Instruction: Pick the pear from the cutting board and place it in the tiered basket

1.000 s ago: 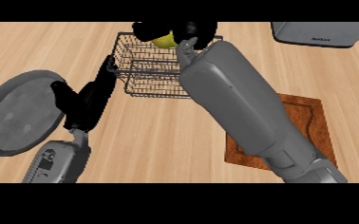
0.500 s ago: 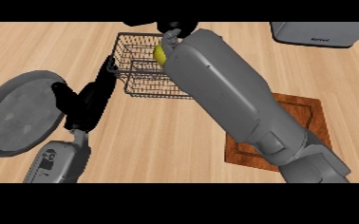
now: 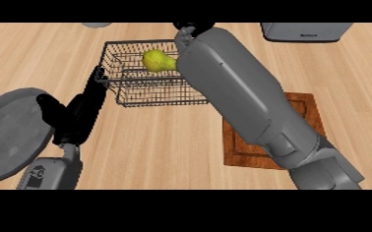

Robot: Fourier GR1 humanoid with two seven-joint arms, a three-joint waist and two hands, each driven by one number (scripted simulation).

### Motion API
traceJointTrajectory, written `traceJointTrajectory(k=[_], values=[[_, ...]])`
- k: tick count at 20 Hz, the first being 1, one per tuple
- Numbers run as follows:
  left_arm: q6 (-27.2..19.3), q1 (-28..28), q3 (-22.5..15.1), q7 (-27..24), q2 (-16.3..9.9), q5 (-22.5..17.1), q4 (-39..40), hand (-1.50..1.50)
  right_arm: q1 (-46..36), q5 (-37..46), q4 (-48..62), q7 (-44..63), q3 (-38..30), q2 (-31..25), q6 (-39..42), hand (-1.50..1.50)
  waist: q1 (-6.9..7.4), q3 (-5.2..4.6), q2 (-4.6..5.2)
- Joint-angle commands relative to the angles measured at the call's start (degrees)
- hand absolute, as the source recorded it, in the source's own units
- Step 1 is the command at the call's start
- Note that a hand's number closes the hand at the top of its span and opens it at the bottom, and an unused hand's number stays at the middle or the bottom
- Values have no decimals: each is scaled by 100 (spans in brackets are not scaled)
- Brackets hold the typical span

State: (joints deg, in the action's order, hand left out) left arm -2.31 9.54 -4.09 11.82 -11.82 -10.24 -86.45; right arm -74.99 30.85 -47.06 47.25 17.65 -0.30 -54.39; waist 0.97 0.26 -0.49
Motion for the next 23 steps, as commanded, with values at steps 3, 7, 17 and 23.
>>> traceJointTrajectory(k=[3,7,17,23], values=[[179,-399,-50,187,-1,-138,-90,0,1234,85,-1565,449,235,-420,367,-150,-423,-16,-94],[222,-439,29,77,-25,-150,-17,0,1896,-368,-2869,567,450,-1017,1339,-150,-585,-12,-99],[212,-612,307,99,-104,-296,-151,0,3823,-1263,-6364,1238,347,-2784,2358,-150,-901,-12,-131],[133,-542,177,213,-8,-200,-346,0,5479,-1922,-8169,1071,-670,-4047,2572,-150,-696,-3,-41]])
